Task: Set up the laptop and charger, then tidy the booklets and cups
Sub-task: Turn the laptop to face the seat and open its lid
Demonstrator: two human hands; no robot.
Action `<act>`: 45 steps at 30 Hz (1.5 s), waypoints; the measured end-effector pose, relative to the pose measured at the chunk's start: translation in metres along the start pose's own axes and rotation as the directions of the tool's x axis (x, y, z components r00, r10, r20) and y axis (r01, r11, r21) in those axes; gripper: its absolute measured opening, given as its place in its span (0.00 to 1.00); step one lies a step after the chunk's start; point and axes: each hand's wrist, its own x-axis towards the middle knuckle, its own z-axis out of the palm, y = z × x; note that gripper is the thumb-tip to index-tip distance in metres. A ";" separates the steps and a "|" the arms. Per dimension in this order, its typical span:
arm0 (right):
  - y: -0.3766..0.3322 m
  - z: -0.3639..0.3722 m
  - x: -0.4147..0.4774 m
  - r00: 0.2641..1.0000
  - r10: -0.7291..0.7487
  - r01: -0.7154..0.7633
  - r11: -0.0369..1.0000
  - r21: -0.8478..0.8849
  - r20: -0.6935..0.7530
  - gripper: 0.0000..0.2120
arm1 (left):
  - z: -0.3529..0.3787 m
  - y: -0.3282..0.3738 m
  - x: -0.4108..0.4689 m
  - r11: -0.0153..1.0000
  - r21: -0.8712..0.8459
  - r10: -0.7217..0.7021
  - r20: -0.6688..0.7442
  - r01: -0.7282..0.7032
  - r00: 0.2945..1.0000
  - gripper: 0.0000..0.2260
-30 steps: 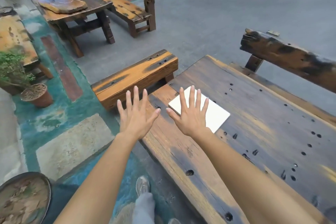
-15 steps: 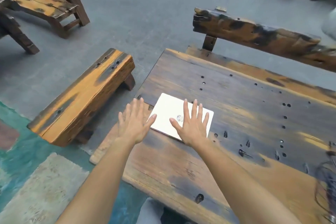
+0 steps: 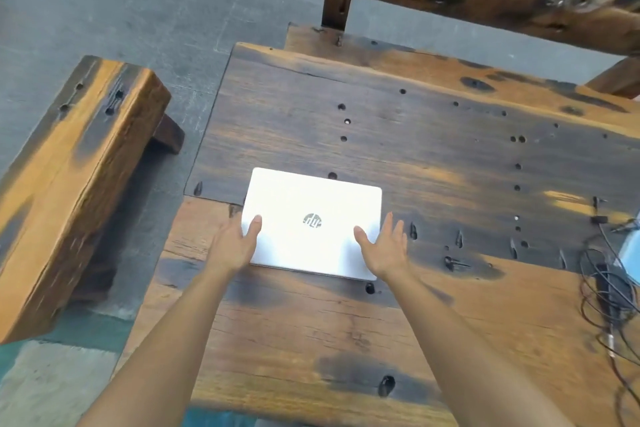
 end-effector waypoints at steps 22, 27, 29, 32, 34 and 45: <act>-0.001 0.013 0.068 0.926 0.368 -0.329 0.675 0.660 0.084 0.19 | 0.015 -0.022 0.075 0.870 -0.391 -0.318 0.020 0.301 0.948 0.20; -0.003 0.002 0.063 0.903 0.398 -0.376 0.554 0.743 0.161 0.27 | 0.017 -0.021 0.079 0.806 -0.475 -0.380 0.042 0.353 0.924 0.24; 0.003 0.000 0.058 0.912 0.386 -0.347 0.543 0.764 0.140 0.19 | 0.021 -0.020 0.073 0.796 -0.490 -0.368 0.071 0.354 0.927 0.22; 0.010 -0.007 0.048 0.920 0.383 -0.300 0.542 0.785 0.087 0.18 | 0.030 -0.019 0.061 0.813 -0.488 -0.328 0.067 0.318 0.942 0.14; 0.014 -0.017 0.040 0.918 0.391 -0.282 0.536 0.796 0.062 0.21 | 0.037 -0.018 0.051 0.796 -0.525 -0.311 0.072 0.301 0.948 0.15; 0.043 -0.039 -0.013 0.870 0.467 -0.307 0.764 0.568 -0.158 0.51 | 0.063 0.005 -0.003 0.806 -0.533 -0.253 0.088 0.260 0.964 0.14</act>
